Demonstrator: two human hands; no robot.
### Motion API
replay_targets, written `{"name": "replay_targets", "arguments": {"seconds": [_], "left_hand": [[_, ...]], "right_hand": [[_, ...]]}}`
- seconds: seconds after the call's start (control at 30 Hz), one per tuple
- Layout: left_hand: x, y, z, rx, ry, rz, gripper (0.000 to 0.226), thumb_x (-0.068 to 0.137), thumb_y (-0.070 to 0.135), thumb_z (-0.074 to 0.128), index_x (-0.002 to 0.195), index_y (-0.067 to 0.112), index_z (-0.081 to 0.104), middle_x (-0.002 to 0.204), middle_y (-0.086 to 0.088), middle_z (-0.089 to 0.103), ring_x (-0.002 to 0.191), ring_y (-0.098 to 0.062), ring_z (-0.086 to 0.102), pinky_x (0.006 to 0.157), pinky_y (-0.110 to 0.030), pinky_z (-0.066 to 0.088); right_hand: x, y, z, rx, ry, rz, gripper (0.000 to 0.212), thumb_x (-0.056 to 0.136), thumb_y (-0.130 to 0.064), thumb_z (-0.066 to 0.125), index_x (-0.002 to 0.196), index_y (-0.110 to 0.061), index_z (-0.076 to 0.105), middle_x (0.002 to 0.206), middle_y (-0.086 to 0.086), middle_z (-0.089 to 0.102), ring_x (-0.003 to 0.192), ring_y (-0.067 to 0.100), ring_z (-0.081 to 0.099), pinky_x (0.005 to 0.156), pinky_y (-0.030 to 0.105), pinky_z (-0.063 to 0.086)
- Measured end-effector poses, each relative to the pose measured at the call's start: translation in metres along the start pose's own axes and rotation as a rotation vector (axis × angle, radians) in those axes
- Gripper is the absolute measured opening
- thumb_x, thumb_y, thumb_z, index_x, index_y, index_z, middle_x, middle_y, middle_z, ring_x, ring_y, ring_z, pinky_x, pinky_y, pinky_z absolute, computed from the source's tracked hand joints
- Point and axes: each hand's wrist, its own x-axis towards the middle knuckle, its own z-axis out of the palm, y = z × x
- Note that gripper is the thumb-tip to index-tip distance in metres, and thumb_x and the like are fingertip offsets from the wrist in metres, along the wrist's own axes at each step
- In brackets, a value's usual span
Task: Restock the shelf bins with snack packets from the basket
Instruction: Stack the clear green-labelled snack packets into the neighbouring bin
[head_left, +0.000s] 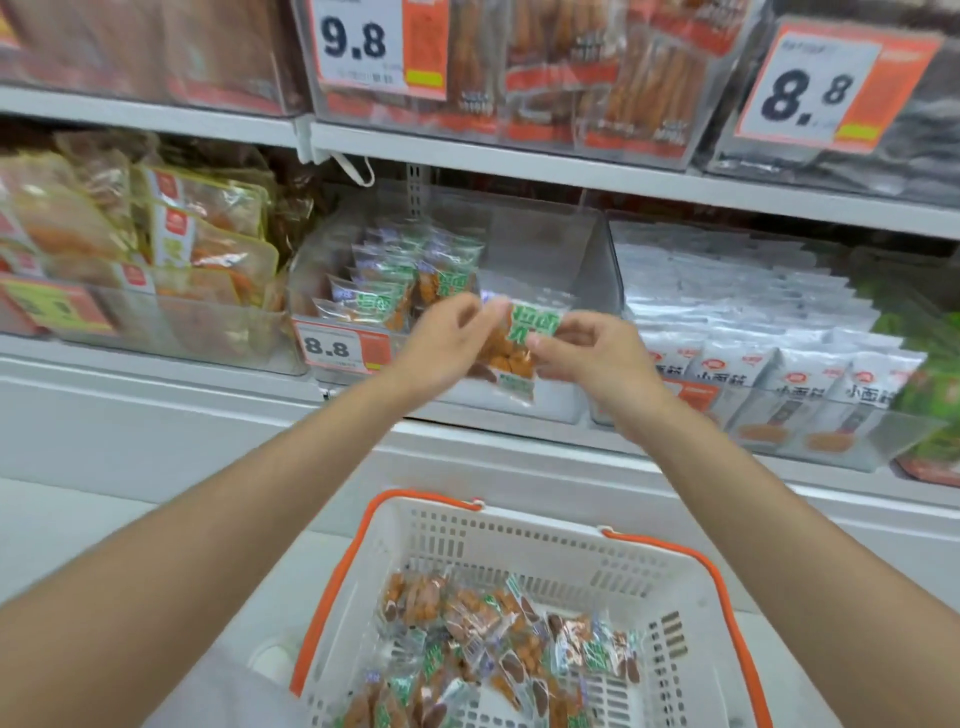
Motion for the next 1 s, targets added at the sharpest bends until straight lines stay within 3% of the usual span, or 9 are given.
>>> {"name": "replay_targets", "arguments": {"seconds": [0.1,0.3,0.4,0.5,0.6,0.7,0.77,0.93,1.0], "left_hand": [[0.048,0.000,-0.034,0.143,0.078,0.110,0.041,0.092,0.036,0.063,0.084,-0.004,0.061,0.075,-0.008,0.060,0.064,-0.013,0.052,0.059,-0.022,0.043],[0.119,-0.026,-0.073,0.306,0.105,0.029,0.038,0.081,0.030,0.078,0.109,0.008,0.064,0.093,-0.010,0.070,0.081,-0.022,0.066,0.072,-0.034,0.052],[0.136,-0.045,-0.084,0.622,-0.009,0.007,0.027,0.080,0.031,0.078,0.099,0.014,0.068,0.092,0.000,0.067,0.088,-0.018,0.064,0.070,-0.024,0.043],[0.146,-0.060,-0.089,0.754,-0.064,-0.006,0.019,0.079,0.032,0.080,0.090,0.019,0.072,0.091,0.003,0.067,0.091,-0.018,0.065,0.079,-0.030,0.053],[0.149,-0.065,-0.090,0.719,-0.039,0.042,0.011,0.079,0.025,0.079,0.087,0.019,0.073,0.091,0.002,0.070,0.089,-0.018,0.066,0.086,-0.037,0.056],[0.146,-0.070,-0.091,0.682,0.003,0.033,0.016,0.080,0.022,0.079,0.095,0.017,0.075,0.093,0.001,0.072,0.087,-0.015,0.067,0.085,-0.035,0.056],[0.144,-0.074,-0.091,0.646,0.032,0.019,0.018,0.082,0.022,0.077,0.098,0.016,0.074,0.093,0.001,0.072,0.086,-0.014,0.066,0.083,-0.031,0.056],[0.140,-0.077,-0.088,0.601,0.027,-0.015,0.023,0.085,0.026,0.073,0.106,0.017,0.069,0.092,0.000,0.071,0.088,-0.016,0.065,0.084,-0.033,0.055],[0.139,-0.077,-0.087,0.612,0.029,-0.025,0.023,0.086,0.026,0.072,0.107,0.017,0.068,0.092,0.001,0.070,0.089,-0.016,0.065,0.085,-0.035,0.055]], "right_hand": [[0.047,-0.013,0.016,-0.041,0.076,-0.075,0.008,0.084,-0.004,0.073,0.088,-0.010,0.071,0.091,0.011,0.073,0.084,0.026,0.071,0.081,0.039,0.059],[0.127,0.003,0.054,-0.040,0.069,0.041,0.018,0.084,-0.001,0.072,0.101,-0.002,0.068,0.089,0.009,0.071,0.076,0.017,0.069,0.073,0.031,0.060],[0.150,0.033,0.072,-0.242,0.019,0.088,0.009,0.080,-0.008,0.076,0.080,-0.009,0.068,0.085,0.016,0.072,0.079,0.029,0.071,0.080,0.048,0.058],[0.164,0.046,0.083,-0.395,0.035,0.113,0.030,0.076,-0.011,0.078,0.058,-0.015,0.054,0.069,0.014,0.065,0.082,0.037,0.070,0.078,0.053,0.057],[0.172,0.042,0.087,-0.387,0.013,0.163,0.034,0.063,-0.013,0.087,0.078,-0.011,0.057,0.082,0.011,0.066,0.090,0.036,0.070,0.080,0.052,0.057],[0.167,0.036,0.093,-0.527,-0.139,0.235,0.064,0.063,-0.022,0.091,0.112,-0.006,0.053,0.105,0.010,0.065,0.097,0.027,0.066,0.082,0.041,0.058],[0.164,0.035,0.095,-0.657,-0.152,0.221,0.059,0.069,-0.029,0.087,0.110,-0.004,0.052,0.102,0.010,0.063,0.092,0.025,0.065,0.073,0.037,0.057],[0.160,0.031,0.093,-0.640,-0.152,0.159,0.043,0.076,-0.023,0.082,0.103,-0.013,0.050,0.100,0.004,0.057,0.101,0.028,0.063,0.089,0.043,0.055],[0.156,0.029,0.094,-0.607,-0.166,0.161,0.051,0.077,-0.022,0.081,0.116,-0.015,0.048,0.102,0.002,0.050,0.106,0.030,0.061,0.091,0.043,0.054]]}}
